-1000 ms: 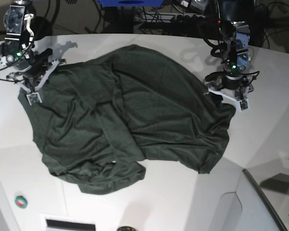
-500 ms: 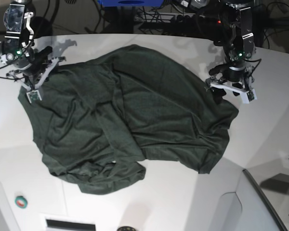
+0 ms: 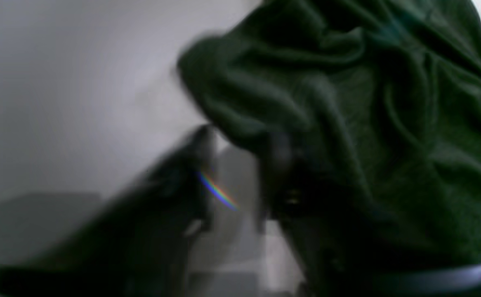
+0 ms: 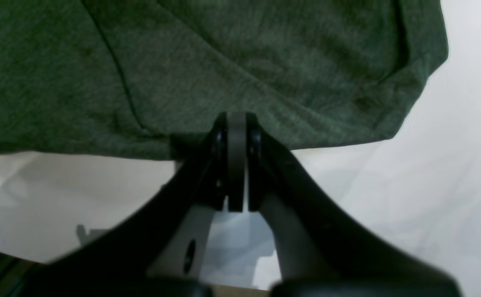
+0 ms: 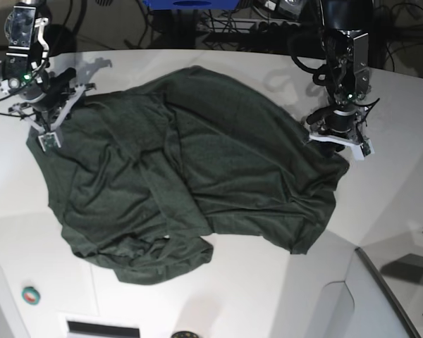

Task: Layout the t-shirt on the table in an organized manner, then fold the t-shirt properly
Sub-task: 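Release the shirt edge and move the left gripper outward along it, then reach the left gripper into the shirt's middle and grasp a fold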

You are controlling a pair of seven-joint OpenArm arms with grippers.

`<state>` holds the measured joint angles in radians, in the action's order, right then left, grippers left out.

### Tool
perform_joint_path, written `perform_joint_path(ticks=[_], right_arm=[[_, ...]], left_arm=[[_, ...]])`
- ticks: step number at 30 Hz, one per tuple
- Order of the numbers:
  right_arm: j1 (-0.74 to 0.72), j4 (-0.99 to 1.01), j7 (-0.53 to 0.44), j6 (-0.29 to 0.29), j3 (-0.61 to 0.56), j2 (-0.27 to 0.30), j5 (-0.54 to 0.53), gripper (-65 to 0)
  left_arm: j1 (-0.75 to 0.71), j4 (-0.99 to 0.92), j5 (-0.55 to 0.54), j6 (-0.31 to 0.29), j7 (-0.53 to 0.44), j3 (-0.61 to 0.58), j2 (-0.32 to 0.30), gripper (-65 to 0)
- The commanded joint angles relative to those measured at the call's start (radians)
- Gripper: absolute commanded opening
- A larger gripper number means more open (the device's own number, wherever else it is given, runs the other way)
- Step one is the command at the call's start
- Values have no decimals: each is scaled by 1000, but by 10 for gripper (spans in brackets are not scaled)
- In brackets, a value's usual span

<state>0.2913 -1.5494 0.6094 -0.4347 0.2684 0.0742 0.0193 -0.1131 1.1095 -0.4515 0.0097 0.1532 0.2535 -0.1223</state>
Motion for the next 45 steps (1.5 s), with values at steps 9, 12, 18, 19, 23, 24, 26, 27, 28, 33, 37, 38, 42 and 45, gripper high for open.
perform_joint_path(ticks=[9, 12, 18, 19, 23, 24, 26, 27, 28, 33, 37, 38, 42, 45], right_arm=[[-7, -13, -16, 3, 2, 8, -5, -648], [-7, -13, -16, 3, 2, 8, -5, -648], [-7, -13, -16, 3, 2, 6, -5, -648], [-7, -13, -16, 3, 2, 6, -5, -648], [-7, -13, -16, 3, 2, 6, -5, -648], [-7, -13, -16, 3, 2, 6, -5, -648], [-7, -13, -16, 3, 2, 6, -5, -648], [-7, -13, -16, 3, 2, 6, -3, -648], [-7, -13, -16, 3, 2, 5, -3, -648], [-7, -13, -16, 3, 2, 5, -3, -648], [-7, -13, -16, 3, 2, 6, -3, -648], [-7, -13, -16, 3, 2, 6, -3, -648], [-7, -12, -16, 3, 2, 6, -3, -648], [-8, -12, -16, 3, 1, 6, -3, -648]], left_arm=[[-76, 111, -7, 6, 64, 4, -30, -650], [-125, 222, -7, 6, 67, 4, -30, -650], [-202, 386, -8, 11, 69, 5, -30, -650], [-210, 407, -8, 13, 69, 5, -30, -650], [-231, 476, 0, 14, 70, 0, -29, -650], [-228, 478, 0, 14, 70, -4, -29, -650], [-219, 475, 0, 14, 70, -4, -29, -650], [-210, 476, 0, 14, 70, -6, -27, -650], [-202, 478, 0, 14, 72, -7, -26, -650], [-138, 502, 0, 14, 254, 4, -21, -650], [-170, 530, -8, 16, 277, 46, -20, -650], [-182, 530, -8, 16, 277, 76, -10, -650], [-207, 521, -7, 9, 276, 208, 62, -380], [-214, 479, -10, 6, 276, 224, 68, -250]])
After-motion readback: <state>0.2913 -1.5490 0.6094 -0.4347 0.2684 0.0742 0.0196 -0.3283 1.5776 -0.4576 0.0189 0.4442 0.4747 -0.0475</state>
